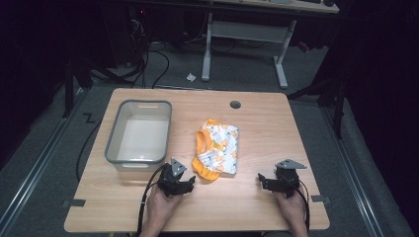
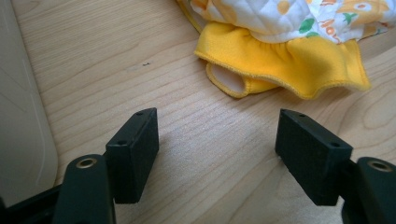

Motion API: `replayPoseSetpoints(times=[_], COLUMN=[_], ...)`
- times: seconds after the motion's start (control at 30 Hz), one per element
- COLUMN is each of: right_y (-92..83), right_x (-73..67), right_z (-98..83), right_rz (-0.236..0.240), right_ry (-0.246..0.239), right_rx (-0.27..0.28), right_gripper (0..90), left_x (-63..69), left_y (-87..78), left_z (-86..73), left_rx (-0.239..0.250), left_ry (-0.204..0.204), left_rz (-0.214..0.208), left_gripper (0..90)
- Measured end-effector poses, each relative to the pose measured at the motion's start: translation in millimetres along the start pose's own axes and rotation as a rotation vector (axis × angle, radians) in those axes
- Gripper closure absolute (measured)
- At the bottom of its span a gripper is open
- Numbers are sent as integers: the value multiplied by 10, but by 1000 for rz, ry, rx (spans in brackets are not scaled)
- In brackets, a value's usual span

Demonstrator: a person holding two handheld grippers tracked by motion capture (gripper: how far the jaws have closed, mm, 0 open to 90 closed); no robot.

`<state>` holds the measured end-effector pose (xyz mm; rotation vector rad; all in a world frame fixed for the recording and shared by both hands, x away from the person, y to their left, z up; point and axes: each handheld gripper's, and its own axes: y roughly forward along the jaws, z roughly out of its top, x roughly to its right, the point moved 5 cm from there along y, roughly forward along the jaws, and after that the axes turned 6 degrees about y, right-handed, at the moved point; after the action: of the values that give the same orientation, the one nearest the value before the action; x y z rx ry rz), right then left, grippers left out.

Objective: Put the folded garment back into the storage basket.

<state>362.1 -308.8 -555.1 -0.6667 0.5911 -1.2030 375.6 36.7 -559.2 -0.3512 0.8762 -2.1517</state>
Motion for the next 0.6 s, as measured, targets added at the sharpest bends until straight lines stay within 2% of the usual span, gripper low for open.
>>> replayPoseSetpoints(times=[0.6], right_y=[1], right_x=[1], right_z=[0], right_rz=[-1], right_ry=[-1], right_rx=[2], right_gripper=[164], left_x=[0], left_y=[-4], left_z=[-3], left_rx=[0], left_ry=[-3], left_rz=[4], left_gripper=[306])
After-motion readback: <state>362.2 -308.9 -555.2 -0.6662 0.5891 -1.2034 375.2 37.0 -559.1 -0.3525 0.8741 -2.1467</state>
